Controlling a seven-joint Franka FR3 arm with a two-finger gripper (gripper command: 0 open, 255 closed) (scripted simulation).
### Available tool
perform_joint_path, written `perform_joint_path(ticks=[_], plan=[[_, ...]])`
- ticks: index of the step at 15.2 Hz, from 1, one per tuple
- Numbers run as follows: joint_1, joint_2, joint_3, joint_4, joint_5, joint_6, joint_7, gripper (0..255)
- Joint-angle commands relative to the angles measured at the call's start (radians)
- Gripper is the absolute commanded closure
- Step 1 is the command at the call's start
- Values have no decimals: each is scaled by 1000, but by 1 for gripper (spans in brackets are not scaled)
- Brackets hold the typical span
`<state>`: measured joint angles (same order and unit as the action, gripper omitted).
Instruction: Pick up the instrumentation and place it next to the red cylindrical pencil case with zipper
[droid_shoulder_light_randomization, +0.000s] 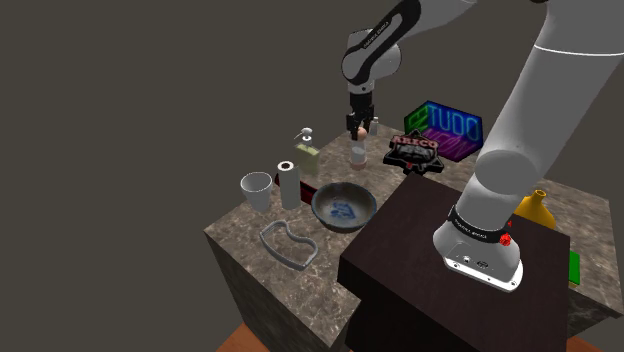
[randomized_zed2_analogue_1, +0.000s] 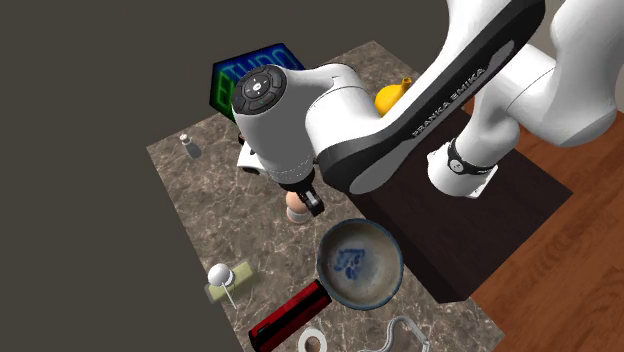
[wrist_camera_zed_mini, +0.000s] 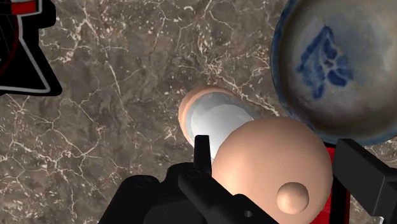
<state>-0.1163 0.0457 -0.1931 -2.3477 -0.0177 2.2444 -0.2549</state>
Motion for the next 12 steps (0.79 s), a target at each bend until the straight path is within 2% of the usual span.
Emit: perform_joint_path(ticks=[1, 12], plan=[[0, 21, 0, -9, 5, 29, -3, 255], [-5, 145, 7, -31, 37, 174, -24, 255]])
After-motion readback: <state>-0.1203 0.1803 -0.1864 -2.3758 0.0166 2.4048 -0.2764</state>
